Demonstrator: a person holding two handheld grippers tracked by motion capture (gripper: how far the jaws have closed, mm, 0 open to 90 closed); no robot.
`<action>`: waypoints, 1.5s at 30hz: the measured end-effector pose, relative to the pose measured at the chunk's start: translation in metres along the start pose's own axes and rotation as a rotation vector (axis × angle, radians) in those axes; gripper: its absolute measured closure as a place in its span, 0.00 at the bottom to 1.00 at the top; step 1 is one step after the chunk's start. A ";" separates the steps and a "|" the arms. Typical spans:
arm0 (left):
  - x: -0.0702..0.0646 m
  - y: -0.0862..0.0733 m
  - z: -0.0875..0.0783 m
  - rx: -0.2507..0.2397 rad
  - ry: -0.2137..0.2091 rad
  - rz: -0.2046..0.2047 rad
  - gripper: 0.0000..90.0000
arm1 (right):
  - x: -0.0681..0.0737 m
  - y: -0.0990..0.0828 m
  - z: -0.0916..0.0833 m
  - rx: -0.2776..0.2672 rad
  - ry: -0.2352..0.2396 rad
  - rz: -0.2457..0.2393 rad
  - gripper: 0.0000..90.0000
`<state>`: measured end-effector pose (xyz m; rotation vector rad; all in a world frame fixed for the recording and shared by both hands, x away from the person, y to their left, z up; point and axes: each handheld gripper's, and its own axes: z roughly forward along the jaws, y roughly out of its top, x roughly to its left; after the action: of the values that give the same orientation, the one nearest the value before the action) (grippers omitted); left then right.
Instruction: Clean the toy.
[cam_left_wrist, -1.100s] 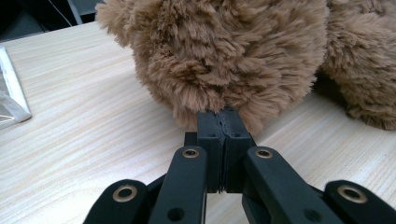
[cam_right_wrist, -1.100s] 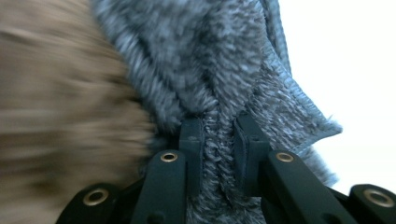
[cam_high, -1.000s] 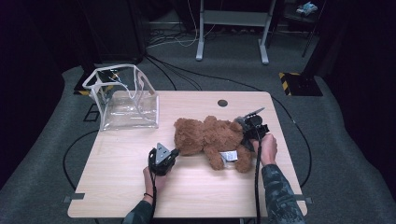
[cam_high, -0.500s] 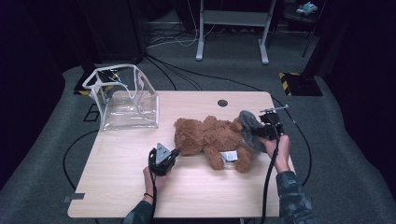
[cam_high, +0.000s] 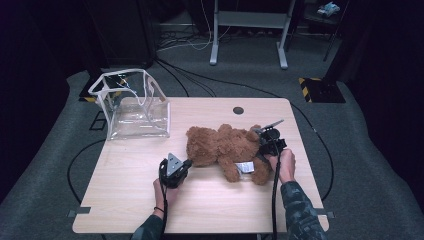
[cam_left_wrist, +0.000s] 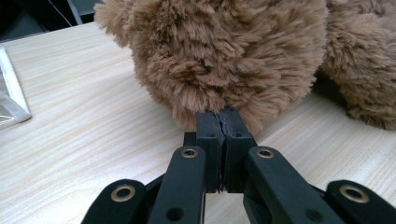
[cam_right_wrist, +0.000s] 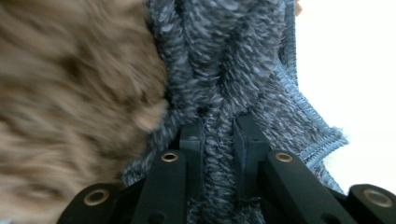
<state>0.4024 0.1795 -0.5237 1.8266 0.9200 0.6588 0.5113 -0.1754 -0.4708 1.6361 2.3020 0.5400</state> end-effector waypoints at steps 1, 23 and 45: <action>0.000 0.000 0.000 -0.002 -0.001 -0.002 0.98 | 0.001 0.000 0.000 0.012 -0.029 -0.019 0.84; -0.002 0.000 0.000 -0.001 0.003 0.011 0.98 | 0.025 -0.031 -0.042 -0.095 -0.052 -0.051 0.85; -0.003 0.000 -0.001 0.004 0.008 0.029 0.98 | 0.036 -0.027 -0.042 -0.125 -0.014 -0.039 0.85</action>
<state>0.4002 0.1775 -0.5233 1.8453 0.9024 0.6834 0.4588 -0.1557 -0.4450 1.5296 2.2372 0.6478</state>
